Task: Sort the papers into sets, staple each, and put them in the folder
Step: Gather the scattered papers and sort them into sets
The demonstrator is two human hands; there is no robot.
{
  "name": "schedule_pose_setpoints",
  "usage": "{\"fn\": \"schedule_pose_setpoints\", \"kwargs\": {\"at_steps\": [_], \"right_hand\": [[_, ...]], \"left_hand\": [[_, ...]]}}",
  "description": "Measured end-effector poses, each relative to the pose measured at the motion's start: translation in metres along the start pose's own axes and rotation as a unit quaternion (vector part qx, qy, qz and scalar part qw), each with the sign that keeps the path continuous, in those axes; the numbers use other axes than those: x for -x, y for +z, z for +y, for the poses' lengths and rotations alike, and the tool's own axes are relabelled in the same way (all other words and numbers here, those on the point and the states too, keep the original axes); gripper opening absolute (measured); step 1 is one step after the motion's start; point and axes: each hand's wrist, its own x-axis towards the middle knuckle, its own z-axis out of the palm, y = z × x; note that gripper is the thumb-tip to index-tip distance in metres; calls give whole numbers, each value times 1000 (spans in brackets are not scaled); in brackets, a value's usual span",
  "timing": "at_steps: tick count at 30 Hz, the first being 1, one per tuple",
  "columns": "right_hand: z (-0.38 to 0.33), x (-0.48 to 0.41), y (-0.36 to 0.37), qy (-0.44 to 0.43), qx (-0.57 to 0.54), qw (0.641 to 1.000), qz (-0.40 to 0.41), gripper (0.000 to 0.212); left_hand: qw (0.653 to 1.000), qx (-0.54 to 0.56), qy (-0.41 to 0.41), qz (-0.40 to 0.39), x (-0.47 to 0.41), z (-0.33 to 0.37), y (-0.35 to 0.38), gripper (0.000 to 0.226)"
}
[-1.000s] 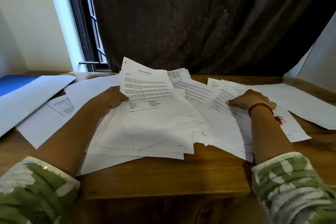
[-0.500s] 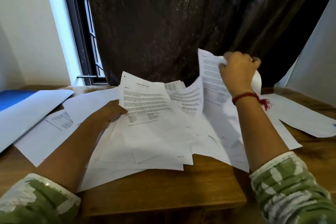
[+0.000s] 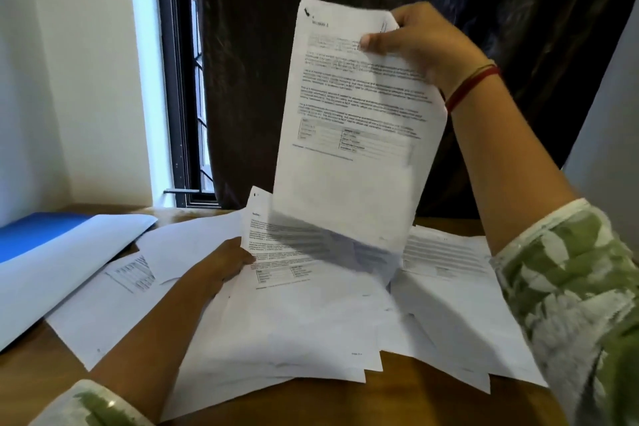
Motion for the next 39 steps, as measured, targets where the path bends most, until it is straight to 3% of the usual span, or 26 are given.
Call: {"fn": "schedule_pose_setpoints", "kwargs": {"at_steps": [5,10,12,15,19,22,25,30,35,39], "right_hand": [[37,-7,43,131,17,982,-136,24],[104,25,127,164,16,960,-225,35],[119,35,154,155,33,957,-245,24],[128,45,186,135,38,960,-241,17],[140,47,206,129,19,969,-209,24],[155,46,192,161,-28,983,-81,37],[185,50,154,236,3,972,-4,24],[239,99,110,387,112,910,-97,19],[248,125,126,381,222,887,-134,28],[246,130,128,397,262,873,-108,55]], "left_hand": [[1000,14,-10,10,-2,1,0,21],[1000,19,-18,5,-1,4,1,19],[998,57,-36,13,0,4,1,20],[993,111,-45,23,2,7,1,25],[999,-19,19,-24,4,5,5,34],[998,-37,38,-13,1,2,5,40],[1000,-15,26,-5,-2,1,4,42],[999,-11,-18,28,-13,-3,6,32],[999,-19,-26,34,-13,-1,8,33],[1000,-11,-18,13,-14,-1,7,43]]}}
